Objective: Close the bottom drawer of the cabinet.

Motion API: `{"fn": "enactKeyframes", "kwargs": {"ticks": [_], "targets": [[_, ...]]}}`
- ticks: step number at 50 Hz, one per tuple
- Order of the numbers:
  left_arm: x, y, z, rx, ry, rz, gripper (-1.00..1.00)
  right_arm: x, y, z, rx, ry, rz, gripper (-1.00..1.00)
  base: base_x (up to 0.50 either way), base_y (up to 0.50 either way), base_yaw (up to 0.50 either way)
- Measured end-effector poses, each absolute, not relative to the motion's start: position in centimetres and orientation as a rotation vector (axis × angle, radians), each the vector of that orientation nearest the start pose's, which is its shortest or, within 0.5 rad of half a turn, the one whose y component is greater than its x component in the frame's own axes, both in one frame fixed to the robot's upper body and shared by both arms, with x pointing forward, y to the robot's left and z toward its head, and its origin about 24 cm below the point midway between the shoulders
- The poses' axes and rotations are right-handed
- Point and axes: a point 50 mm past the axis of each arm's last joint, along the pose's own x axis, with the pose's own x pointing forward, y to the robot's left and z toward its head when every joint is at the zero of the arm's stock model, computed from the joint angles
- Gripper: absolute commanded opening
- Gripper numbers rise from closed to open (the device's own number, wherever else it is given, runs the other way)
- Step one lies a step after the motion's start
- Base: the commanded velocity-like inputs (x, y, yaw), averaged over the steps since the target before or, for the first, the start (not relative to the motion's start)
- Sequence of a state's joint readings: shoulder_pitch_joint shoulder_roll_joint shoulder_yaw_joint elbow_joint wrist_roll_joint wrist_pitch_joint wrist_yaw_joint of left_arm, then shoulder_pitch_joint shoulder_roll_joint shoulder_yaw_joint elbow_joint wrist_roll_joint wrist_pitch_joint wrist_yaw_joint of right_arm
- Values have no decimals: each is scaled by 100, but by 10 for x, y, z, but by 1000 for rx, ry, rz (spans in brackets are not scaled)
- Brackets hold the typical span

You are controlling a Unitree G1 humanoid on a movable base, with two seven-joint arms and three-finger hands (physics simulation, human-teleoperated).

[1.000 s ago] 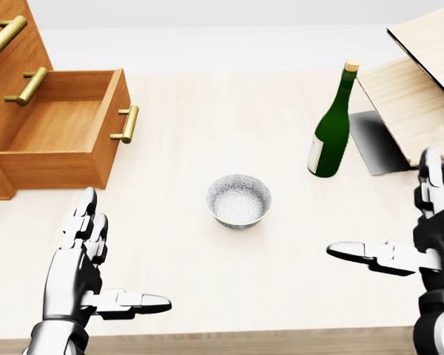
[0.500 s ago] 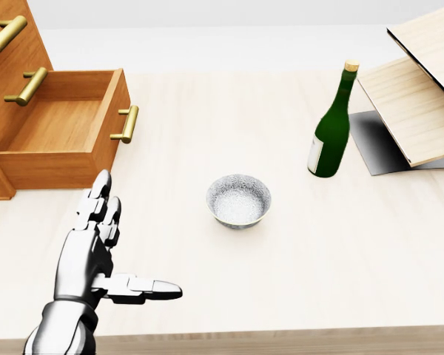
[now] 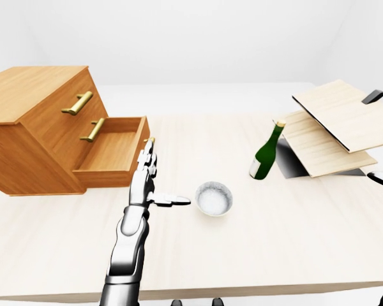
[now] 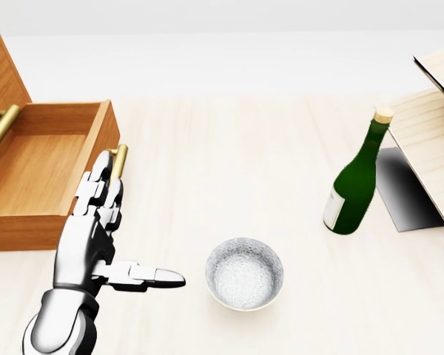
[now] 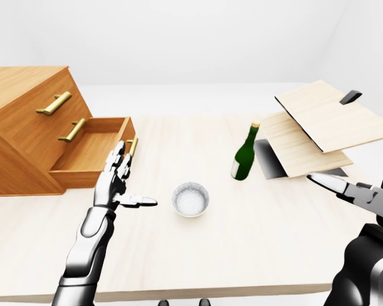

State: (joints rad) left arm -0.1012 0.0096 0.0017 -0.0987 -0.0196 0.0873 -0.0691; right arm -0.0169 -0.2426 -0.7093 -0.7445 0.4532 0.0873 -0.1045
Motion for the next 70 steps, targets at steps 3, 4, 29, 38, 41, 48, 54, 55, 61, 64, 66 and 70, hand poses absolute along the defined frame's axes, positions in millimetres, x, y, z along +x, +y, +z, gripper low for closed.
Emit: {"fn": "enactKeyframes", "kwargs": {"ticks": [3, 4, 29, 38, 41, 48, 54, 55, 61, 64, 66, 70], "targets": [[273, 139, 84, -6, -120, -100, 100, 156, -284, 233, 1, -840, -483, 100, 50, 0, 0], [273, 139, 85, -6, -122, -101, 100, 156, -284, 233, 1, -841, -483, 100, 50, 0, 0], [275, 136, 83, 0, -114, -108, 100, 153, -285, 235, 25, -853, -475, 100, 40, 0, 0], [304, 135, 71, 33, -58, -102, 100, 152, -285, 234, 36, -851, -470, 100, 0, 0, 0], [320, 135, 66, 43, -34, -106, 100, 152, -285, 234, 38, -851, -469, 100, 0, 0, 0], [354, 138, 55, 84, 62, -106, 100, 153, -283, 233, 40, -848, -460, 100, 0, 0, 0], [368, 143, 45, 110, 182, -97, 100, 153, -282, 234, 39, -852, -455, 100, 0, 0, 0], [370, 145, 44, 113, 197, -95, 100, 152, -282, 234, 39, -852, -454, 100, 0, 0, 0], [373, 152, 38, 108, 271, -81, 100, 153, -281, 235, 39, -856, -450, 100, 0, 0, 0], [373, 156, 35, 98, 300, -70, 100, 153, -280, 235, 38, -857, -447, 100, 0, 0, 0], [373, 159, 33, 92, 317, -63, 100, 153, -280, 235, 38, -859, -446, 100, 0, 0, 0], [372, 164, 29, 80, 346, -47, 100, 153, -279, 236, 37, -864, -444, 100, 0, 0, 0]]}}
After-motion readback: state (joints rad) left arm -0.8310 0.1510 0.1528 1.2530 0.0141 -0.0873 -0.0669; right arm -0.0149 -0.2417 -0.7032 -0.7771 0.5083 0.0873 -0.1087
